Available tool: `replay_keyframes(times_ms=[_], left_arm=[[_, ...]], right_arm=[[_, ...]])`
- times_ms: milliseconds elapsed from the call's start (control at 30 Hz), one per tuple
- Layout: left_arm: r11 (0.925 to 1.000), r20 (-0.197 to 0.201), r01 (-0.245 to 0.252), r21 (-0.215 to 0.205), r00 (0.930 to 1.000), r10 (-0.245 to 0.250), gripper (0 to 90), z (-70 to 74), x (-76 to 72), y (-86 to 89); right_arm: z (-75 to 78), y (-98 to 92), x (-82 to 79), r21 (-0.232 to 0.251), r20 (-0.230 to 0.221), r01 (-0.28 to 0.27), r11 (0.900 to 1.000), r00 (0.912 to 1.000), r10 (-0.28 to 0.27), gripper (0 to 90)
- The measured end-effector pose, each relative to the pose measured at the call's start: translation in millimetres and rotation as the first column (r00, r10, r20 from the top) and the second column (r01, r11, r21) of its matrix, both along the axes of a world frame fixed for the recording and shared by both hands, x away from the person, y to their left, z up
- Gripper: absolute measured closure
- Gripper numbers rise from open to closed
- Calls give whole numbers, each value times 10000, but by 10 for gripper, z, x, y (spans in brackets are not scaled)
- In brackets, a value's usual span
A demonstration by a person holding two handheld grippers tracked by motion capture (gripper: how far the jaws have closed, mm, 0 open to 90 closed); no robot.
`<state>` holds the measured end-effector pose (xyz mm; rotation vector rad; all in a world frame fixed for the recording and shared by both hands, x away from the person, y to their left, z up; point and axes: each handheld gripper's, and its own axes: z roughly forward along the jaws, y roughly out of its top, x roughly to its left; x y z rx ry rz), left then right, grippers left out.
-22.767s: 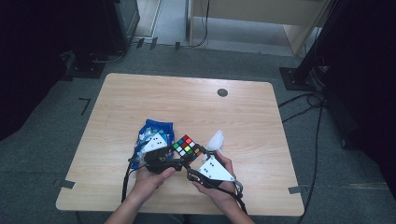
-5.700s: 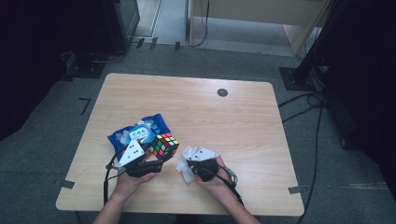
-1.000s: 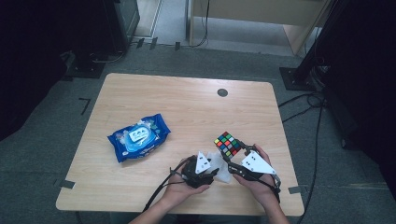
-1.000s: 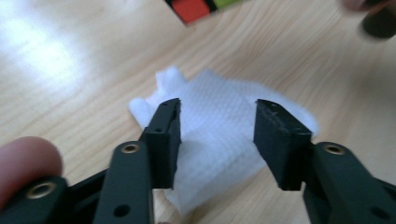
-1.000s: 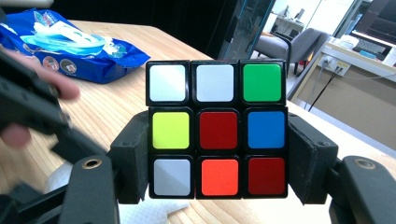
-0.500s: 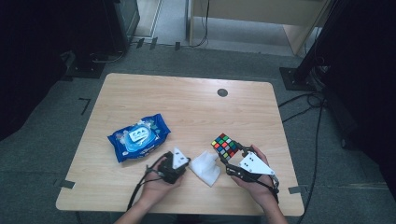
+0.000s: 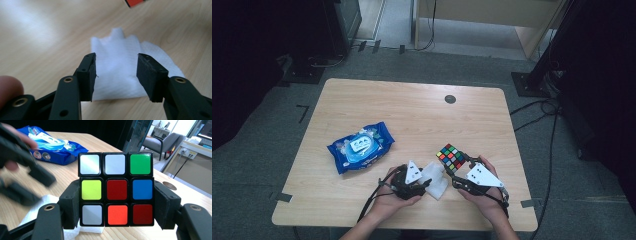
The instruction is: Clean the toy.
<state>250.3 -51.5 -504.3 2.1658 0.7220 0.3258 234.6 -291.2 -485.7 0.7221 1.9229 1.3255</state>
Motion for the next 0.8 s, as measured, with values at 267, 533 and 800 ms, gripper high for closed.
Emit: replay_keyframes(times_ms=[267, 533, 800], left_arm=[[9939, 150, -124, 1096, 9998, 108, 792, -80, 11, -53], [9927, -72, -650, 1012, 9978, 660, 884, -16, 138, 390], [9858, -46, -1680, -45, 9858, 1680, 885, 226, 281, 991]], right_arm=[[-26, -16, 8, -4, -113, 24, 10000, 9999, -24, 346], [-20, 13, -1, -22, -90, -48, 10000, 9999, 48, 346], [-27, 12, 11, -18, -93, -48, 10000, 9999, 48, 346]])
